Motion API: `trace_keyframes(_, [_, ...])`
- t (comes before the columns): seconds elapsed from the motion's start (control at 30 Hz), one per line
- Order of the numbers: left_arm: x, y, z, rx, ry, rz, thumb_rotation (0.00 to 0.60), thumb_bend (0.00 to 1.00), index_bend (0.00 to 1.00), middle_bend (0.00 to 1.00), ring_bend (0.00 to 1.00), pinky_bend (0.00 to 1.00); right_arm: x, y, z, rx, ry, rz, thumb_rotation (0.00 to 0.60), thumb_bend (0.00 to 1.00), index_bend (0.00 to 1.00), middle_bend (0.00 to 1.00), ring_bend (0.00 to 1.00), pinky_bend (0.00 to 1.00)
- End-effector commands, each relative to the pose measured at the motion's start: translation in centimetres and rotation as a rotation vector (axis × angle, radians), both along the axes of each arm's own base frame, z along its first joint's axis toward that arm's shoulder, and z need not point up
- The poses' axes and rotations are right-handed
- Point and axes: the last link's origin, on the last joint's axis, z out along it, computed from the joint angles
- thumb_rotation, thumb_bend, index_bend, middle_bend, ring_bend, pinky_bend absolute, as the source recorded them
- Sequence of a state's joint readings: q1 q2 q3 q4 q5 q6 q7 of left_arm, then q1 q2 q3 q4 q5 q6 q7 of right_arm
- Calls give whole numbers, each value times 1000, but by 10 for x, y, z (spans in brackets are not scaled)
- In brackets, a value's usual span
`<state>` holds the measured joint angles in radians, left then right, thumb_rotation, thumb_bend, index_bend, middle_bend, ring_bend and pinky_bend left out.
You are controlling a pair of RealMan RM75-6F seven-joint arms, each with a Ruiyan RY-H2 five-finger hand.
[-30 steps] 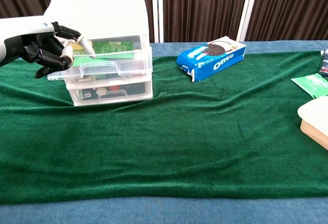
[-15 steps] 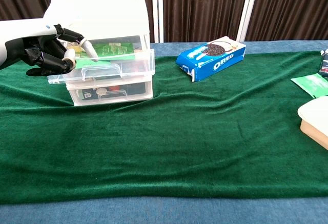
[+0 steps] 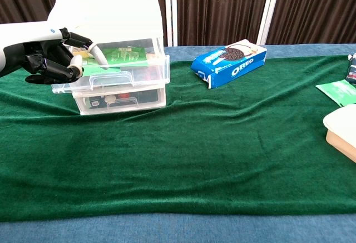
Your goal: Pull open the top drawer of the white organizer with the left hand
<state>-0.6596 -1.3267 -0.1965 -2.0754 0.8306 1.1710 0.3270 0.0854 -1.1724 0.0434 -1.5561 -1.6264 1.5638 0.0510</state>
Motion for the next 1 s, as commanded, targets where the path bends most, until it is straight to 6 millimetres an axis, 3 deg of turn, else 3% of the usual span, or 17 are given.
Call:
trace_keyframes(0.03, [0,-1,0,-3,0,-1,600,963,625,839,750,730,0,0,0,0,0,0,600,36,0,0,0,0])
trace_keyframes(0.77, [2,-8,2,-18,-2,-26,600,962,743,839,750,730,0,0,0,1,1,2,600,36,0,0,0,0])
trace_keyframes(1.0, [1,-8,3,-12,-13,-23,600,961,691,839,750,730,0,0,0,1,0,2,600,36,0,0,0,0])
